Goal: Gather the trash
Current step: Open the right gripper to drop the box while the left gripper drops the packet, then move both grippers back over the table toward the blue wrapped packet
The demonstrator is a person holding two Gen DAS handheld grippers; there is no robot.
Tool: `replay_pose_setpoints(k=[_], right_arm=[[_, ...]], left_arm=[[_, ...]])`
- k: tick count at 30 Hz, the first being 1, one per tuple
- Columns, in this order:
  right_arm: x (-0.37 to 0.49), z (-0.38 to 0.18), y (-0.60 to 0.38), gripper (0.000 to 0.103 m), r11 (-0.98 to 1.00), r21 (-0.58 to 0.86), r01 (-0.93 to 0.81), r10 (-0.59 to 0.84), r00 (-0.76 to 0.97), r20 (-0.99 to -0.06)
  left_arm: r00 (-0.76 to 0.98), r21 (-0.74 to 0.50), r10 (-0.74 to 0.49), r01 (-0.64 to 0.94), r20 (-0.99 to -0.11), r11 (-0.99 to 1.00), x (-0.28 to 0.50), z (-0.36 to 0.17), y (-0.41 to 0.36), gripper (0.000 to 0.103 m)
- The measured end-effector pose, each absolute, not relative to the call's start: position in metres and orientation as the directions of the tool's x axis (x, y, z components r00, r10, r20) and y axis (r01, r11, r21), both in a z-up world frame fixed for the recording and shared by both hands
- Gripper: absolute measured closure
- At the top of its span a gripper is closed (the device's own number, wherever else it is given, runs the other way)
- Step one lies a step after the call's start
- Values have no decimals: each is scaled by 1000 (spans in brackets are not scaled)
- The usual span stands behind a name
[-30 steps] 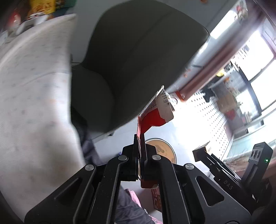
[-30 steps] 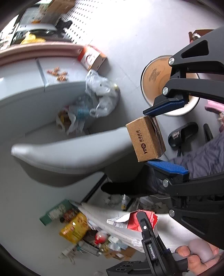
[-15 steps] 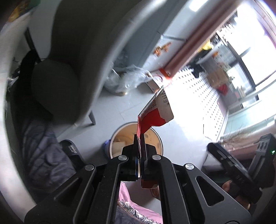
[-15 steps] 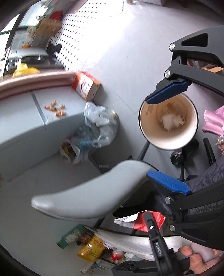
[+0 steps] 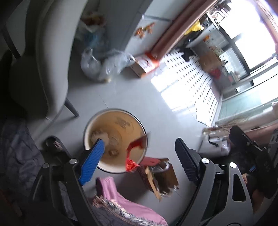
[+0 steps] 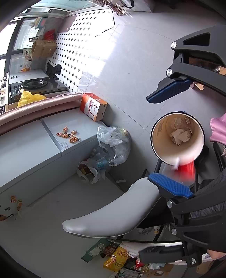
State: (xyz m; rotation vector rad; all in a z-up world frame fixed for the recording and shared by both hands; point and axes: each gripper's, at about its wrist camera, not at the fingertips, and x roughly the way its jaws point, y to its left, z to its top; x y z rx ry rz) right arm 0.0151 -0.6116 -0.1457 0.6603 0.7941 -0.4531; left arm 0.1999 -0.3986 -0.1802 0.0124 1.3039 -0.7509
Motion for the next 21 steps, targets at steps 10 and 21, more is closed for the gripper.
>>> replay_pose_setpoints(k=[10,21], right_arm=[[33,-133,-579,8,761,386,521,-87,672,-735],[74,-100,-490,8,869,360,339,-9,738,-674]], left_arm=[[232,-373,-506,444,-831,815,215,-126,-337,6],[431,-351,-461,313,-776,883,218,-76,-213,6]])
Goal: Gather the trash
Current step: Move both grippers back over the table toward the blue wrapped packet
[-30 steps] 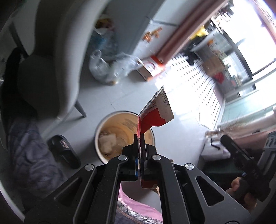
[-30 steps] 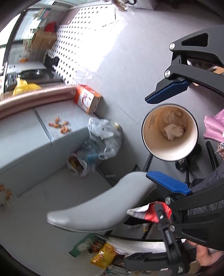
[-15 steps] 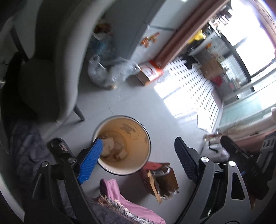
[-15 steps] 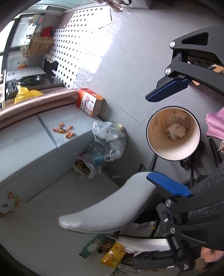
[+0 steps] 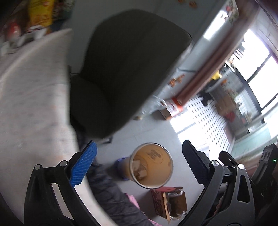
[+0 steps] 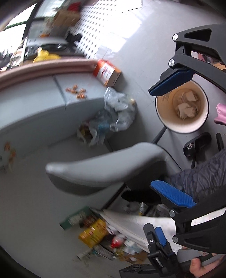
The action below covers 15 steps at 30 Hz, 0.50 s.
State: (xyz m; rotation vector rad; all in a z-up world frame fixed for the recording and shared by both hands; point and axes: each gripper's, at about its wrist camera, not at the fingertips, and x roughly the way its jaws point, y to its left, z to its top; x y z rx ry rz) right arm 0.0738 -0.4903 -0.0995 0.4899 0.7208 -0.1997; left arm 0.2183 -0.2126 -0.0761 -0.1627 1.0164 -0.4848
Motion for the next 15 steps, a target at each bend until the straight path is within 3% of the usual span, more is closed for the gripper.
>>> replay_pose_setpoints(k=[15], right_arm=[[102,-59,-370,8,939,325,113,133,753,-645]], left_arm=[[565,-401,-419,163,-711,901,196,-55,-82,6]])
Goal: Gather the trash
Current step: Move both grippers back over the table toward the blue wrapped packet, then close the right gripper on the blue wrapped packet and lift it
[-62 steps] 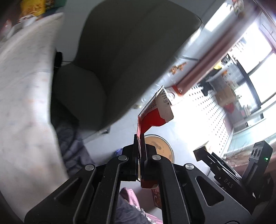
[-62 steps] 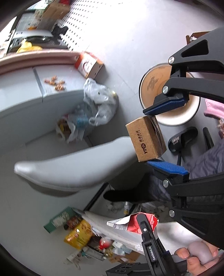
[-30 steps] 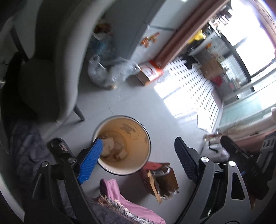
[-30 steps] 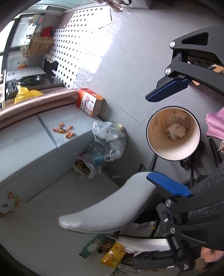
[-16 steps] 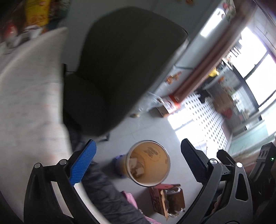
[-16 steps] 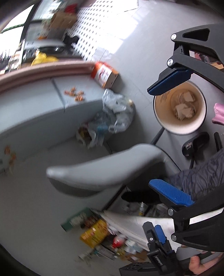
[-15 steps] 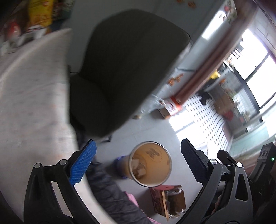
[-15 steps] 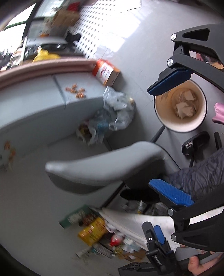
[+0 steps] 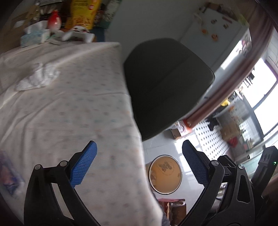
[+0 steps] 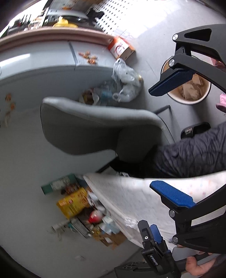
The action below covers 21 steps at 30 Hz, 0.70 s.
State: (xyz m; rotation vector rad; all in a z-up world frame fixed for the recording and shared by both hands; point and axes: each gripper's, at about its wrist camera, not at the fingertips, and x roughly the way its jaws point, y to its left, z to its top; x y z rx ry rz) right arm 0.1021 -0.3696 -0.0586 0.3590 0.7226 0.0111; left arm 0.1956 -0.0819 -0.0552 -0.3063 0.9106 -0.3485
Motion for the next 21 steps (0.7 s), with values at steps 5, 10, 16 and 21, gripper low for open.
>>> replay_pose_setpoints(k=[5,10,16,21], right_arm=[[111,-51,-324,8,948,318,21,200,739,-644],[119,-49,-277,17,946,315,-82,278,705,-652],[125,-46,-211,26,929,304,-211,366,651,-665],[127,-49,-167,36,901,315,-298,433,595,-677]], left_arm=[[610,-405,-380,103,-696,908,182,-54,-32,6],[639,-417,-349,47,-686,908,170,-55,7,6],[667,-416,-305,-9,-680,909,157,-59,52,6],[677,-416,-277,-48,-682,908,146,-62,82,6]])
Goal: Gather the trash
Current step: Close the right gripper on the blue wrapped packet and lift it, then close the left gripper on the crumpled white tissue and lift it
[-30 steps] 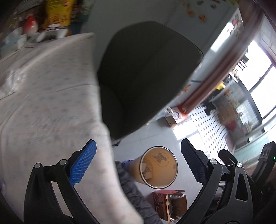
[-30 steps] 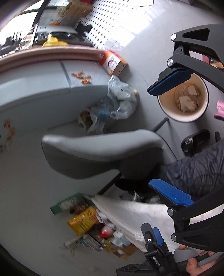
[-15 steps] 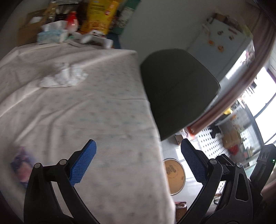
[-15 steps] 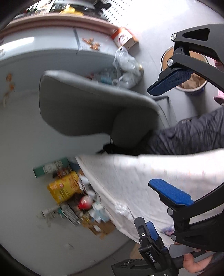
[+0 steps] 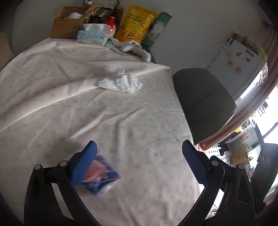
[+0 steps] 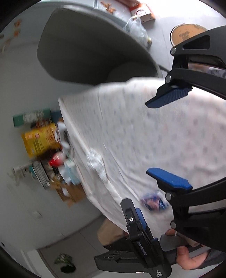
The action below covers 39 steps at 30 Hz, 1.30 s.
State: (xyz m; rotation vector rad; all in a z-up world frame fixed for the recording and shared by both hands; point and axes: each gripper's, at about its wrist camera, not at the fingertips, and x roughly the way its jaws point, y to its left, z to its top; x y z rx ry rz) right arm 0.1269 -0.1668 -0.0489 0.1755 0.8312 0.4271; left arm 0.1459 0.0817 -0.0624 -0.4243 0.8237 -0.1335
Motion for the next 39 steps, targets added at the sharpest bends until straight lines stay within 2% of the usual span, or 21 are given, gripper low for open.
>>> replay_pose_setpoints(k=[4,18,21,22,23,25,28,39], right_arm=[[129,-54,-131,43,877,320,-359,475,545,-691],[137,-70,-40,55,807,335,-486,545,397,-738],[142,-81,-23,68,804,331,-495,536,359,-764],[145,-87,-18,83,791,356,-498,549,322,-771],[147,-92,-16,88,779,380,-498,562,288,-775],[150,-96,-15,91,767,413,-491,582,263,-769],[152,-91,-19,95,756,419,-502,601,279,-749],[182,-70,-82,95,807,433,-402,583,418,-697]], left_arm=[[686,-404,-246,-77,-685,911,135,-63,104,6],[698,-398,-161,-190,-698,898,121,-71,175,6],[697,-403,-158,-203,-699,892,124,-71,185,6],[699,-402,-153,-206,-699,892,125,-70,188,6],[702,-399,-144,-213,-697,892,127,-69,191,6],[702,-396,-138,-219,-698,892,131,-67,193,6],[695,-385,-137,-214,-706,898,141,-66,190,6],[685,-345,-155,-149,-712,927,198,-53,153,6]])
